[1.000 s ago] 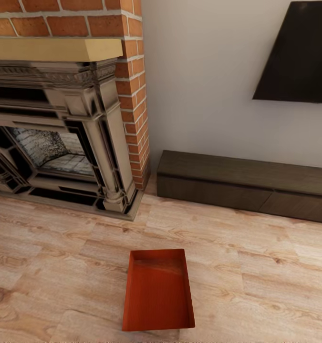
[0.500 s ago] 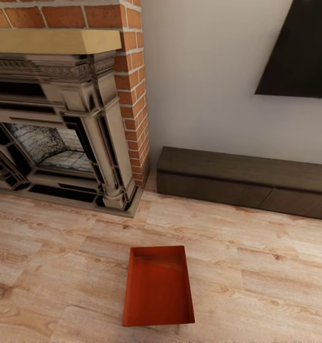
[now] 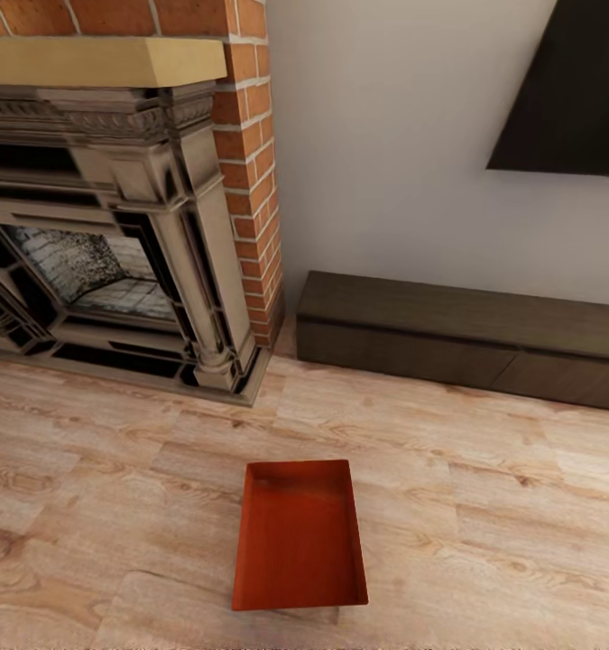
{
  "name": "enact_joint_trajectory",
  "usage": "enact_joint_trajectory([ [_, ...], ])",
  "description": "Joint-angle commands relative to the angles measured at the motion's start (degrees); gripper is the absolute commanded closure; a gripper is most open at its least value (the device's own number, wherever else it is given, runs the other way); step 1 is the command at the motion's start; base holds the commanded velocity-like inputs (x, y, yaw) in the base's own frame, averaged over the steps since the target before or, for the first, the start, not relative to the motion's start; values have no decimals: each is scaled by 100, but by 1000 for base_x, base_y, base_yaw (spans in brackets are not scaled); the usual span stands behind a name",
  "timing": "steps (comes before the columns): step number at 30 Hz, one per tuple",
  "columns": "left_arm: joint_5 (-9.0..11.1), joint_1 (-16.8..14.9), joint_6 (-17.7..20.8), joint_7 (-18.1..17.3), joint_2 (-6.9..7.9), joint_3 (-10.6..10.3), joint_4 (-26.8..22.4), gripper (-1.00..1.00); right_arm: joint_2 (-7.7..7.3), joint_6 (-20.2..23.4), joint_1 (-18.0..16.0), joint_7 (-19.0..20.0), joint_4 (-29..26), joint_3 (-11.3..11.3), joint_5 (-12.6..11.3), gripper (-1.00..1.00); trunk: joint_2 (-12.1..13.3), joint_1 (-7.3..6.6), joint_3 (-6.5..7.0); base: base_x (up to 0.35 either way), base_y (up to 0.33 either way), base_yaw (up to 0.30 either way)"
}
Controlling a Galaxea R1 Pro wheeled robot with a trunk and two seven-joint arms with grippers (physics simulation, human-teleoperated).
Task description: Move the two storage containers from the living room to the garage. In the garage, place one container on the floor and stack the other container on top of it (either order is fine).
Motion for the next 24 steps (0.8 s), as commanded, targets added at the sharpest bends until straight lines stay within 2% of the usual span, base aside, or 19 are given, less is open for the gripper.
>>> enact_joint_trajectory([
  [1,9,-3,-18,4,-1,27,4,-100,3,-28,-6,-21,16,47,-23,-100,-2,0,-13,0,0,0],
  [24,9,-3,-18,4,-1,27,4,-100,3,-28,-6,-22,16,49,-23,-100,-2,0,-226,0,0,0],
])
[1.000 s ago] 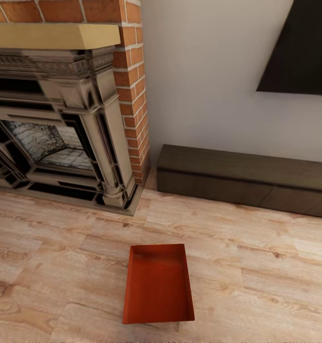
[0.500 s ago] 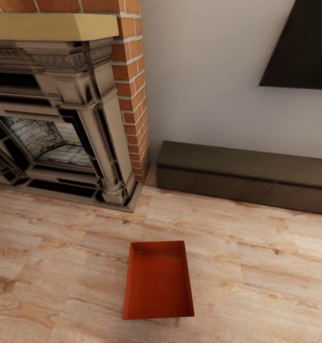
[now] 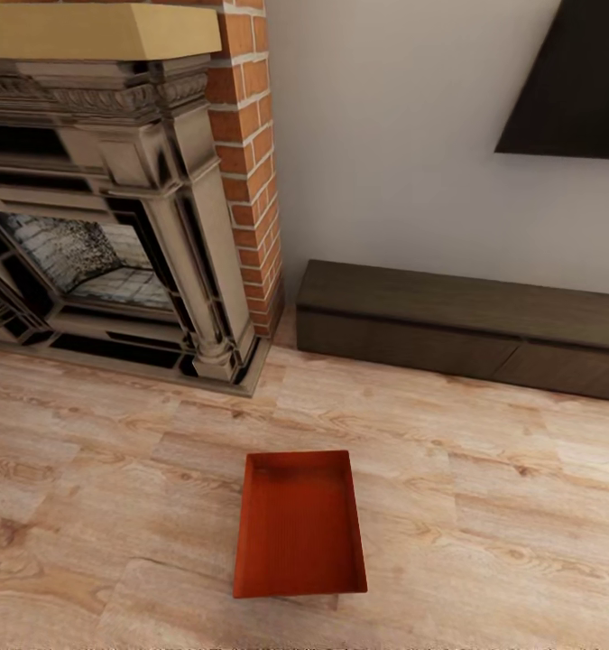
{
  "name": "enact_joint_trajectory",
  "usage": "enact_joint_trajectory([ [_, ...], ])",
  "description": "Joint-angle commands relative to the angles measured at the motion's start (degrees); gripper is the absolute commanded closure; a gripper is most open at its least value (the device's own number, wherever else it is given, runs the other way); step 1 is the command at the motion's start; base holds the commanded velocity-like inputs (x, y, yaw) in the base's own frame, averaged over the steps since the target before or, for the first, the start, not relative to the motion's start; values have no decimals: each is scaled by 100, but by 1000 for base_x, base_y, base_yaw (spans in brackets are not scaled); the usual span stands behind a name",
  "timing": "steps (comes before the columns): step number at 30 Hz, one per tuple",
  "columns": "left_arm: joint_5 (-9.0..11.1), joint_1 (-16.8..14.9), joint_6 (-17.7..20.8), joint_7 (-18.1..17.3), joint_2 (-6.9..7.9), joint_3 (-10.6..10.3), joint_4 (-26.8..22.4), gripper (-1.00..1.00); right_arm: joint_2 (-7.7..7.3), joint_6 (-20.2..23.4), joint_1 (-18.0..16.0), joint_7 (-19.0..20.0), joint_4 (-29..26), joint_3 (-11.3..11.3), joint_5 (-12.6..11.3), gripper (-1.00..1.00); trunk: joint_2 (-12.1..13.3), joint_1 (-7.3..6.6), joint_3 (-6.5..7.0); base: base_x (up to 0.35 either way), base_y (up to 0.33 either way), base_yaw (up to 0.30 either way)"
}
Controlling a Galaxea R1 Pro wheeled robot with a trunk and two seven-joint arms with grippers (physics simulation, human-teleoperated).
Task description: Move the two storage containers from the living room to the garage. In the garage, place one container on the floor and stack the other container on top of it (either order is fine).
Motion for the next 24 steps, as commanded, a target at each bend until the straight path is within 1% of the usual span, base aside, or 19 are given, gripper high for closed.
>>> enact_joint_trajectory([
  [1,9,-2,-18,4,-1,27,4,-100,2,-28,-6,-21,16,47,-23,-100,-2,0,-13,0,0,0],
  [24,9,-2,-18,4,-1,27,4,-100,2,-28,-6,-30,16,44,-16,-100,-2,0,-226,0,0,0],
])
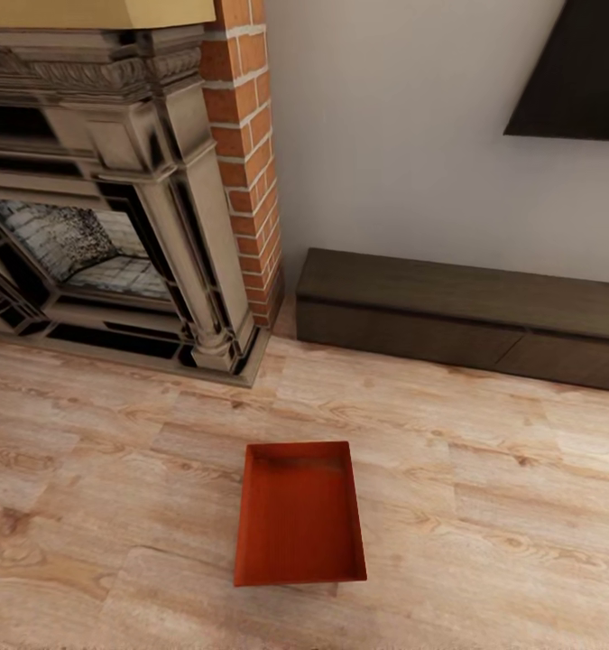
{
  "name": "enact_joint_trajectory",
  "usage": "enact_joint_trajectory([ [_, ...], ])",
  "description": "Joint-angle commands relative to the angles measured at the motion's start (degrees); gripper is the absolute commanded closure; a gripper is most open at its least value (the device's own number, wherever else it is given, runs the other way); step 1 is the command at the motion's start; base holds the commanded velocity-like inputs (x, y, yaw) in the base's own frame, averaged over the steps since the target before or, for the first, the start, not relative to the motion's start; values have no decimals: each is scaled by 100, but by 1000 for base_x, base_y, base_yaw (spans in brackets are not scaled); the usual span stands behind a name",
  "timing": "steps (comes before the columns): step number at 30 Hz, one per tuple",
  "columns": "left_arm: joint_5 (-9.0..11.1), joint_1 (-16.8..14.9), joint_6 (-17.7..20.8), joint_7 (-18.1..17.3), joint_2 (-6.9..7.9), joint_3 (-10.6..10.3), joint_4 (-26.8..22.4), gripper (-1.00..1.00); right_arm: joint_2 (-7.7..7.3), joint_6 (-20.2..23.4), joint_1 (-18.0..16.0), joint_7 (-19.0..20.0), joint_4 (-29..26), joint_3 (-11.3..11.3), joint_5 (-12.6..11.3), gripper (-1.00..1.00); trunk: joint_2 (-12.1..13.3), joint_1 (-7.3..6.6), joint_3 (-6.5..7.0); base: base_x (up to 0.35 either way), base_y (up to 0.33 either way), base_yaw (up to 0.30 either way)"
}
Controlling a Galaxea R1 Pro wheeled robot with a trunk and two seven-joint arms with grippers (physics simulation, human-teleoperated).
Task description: Move the two storage containers from the living room to the garage. In the garage, place one container on the floor and stack the other container on top of it (either order is fine).
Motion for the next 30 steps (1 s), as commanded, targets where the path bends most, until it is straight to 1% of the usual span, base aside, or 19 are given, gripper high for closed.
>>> enact_joint_trajectory([
  [1,9,-2,-18,4,-1,27,4,-100,2,-28,-6,-21,16,47,-22,-100,-2,0,-13,0,0,0],
  [30,9,-2,-18,4,-1,27,4,-100,2,-28,-6,-21,16,50,-26,-100,-2,0,-281,0,0,0],
])
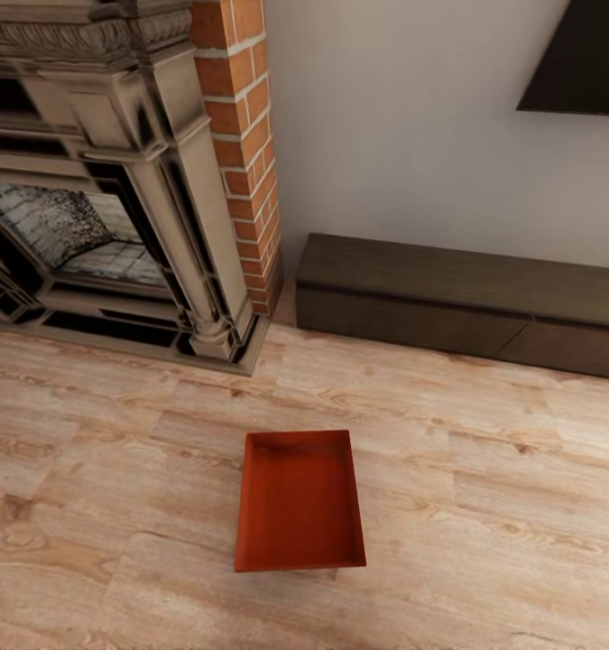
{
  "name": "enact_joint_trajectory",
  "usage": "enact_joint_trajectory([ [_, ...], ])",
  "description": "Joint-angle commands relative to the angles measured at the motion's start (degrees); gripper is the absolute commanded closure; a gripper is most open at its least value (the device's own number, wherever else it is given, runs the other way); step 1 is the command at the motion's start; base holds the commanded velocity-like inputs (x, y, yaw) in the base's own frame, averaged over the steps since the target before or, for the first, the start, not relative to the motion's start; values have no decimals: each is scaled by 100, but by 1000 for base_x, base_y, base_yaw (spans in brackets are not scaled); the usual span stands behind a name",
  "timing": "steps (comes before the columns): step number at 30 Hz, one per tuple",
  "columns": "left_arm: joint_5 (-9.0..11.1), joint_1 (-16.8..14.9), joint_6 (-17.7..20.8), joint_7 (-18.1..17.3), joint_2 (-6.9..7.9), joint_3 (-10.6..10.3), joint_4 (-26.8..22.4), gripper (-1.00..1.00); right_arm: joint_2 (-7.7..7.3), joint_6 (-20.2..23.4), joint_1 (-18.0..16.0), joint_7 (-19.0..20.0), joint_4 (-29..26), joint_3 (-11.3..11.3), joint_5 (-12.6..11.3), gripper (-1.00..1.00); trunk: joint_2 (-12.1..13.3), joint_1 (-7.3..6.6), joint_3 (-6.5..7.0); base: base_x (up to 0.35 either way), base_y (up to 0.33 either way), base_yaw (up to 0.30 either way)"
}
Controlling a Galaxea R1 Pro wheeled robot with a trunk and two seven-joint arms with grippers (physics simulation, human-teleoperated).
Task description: Move the two storage containers from the living room to the garage. In the garage, place one container on the floor and stack the other container on top of it (either order is fine).
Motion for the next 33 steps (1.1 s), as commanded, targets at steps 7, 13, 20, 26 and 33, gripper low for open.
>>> enact_joint_trajectory([
  [7,9,-2,-18,4,-1,27,4,-100,3,-28,-6,-21,16,45,-25,-100,-2,0,-68,0,0,0],
  [13,9,-2,-18,4,-1,27,4,-100,4,-27,-6,-59,16,43,-17,-100,-2,0,-123,0,0,0],
  [20,9,-2,-18,4,-1,27,4,-100,3,-27,-6,-51,16,53,16,-100,-2,0,-188,0,0,0],
  [26,9,-2,-18,4,-1,27,4,-100,3,-42,-6,-27,16,53,28,-100,-2,0,-244,0,0,0],
  [33,9,-2,-18,4,-1,27,4,-100,9,-61,-6,-71,16,38,11,-100,-2,0,-266,0,0,0],
])
